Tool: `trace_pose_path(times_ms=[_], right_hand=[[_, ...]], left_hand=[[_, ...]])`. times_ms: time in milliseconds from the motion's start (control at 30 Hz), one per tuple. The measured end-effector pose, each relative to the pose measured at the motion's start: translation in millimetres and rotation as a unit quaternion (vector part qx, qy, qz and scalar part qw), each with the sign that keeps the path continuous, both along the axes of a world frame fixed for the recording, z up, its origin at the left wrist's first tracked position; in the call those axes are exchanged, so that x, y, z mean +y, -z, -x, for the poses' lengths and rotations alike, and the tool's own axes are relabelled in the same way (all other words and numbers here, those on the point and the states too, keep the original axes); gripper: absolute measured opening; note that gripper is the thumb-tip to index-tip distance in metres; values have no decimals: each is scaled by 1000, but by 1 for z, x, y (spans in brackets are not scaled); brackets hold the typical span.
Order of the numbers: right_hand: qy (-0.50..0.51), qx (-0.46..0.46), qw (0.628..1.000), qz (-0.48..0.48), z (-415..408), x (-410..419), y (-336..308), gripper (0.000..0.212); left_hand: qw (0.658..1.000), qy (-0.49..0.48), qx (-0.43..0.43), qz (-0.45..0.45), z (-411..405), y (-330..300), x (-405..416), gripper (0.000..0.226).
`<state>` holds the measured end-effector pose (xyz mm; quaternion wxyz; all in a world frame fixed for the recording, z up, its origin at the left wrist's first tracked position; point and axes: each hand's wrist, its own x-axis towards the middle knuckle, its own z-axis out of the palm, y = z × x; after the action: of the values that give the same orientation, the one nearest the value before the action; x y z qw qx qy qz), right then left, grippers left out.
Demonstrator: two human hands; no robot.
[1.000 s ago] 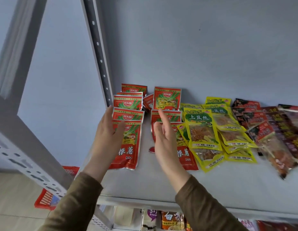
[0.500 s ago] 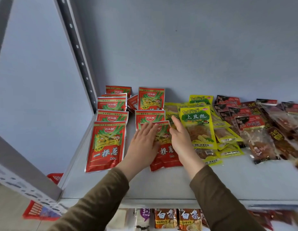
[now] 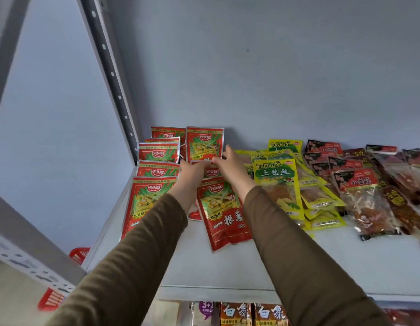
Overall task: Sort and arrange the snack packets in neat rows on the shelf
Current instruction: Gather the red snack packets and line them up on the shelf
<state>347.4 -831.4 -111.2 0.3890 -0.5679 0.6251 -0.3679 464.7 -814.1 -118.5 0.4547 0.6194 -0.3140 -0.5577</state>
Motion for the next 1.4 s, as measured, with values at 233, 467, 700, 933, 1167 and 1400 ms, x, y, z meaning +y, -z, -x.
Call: trace_pose_path(times_ms=[233,467,700,933,1167,1400], right_hand=[[-16,3,999,-36,2,-18,6,41],[20,-77,996,-27,12,-32,13,40],[12,-107,994,-31,15,-39,15,43],[-8,-104,992,-76,24,-35,22,21],[19,-125,986,-105,19,-52,21,49],[17,-165,980,-109,20,-50,17,81]], left_hand=[[999,23,-4,-41,4,0,-10,47],[999,3,16,-52,4,-14,-19,33],[1000,4,15,14,8,-14,-28,37],[999,-14,17,50,6,-8,-33,37],[998,-7,51,21,8,-12,-32,44],[997,-3,-4,79,11,-6,-30,58]])
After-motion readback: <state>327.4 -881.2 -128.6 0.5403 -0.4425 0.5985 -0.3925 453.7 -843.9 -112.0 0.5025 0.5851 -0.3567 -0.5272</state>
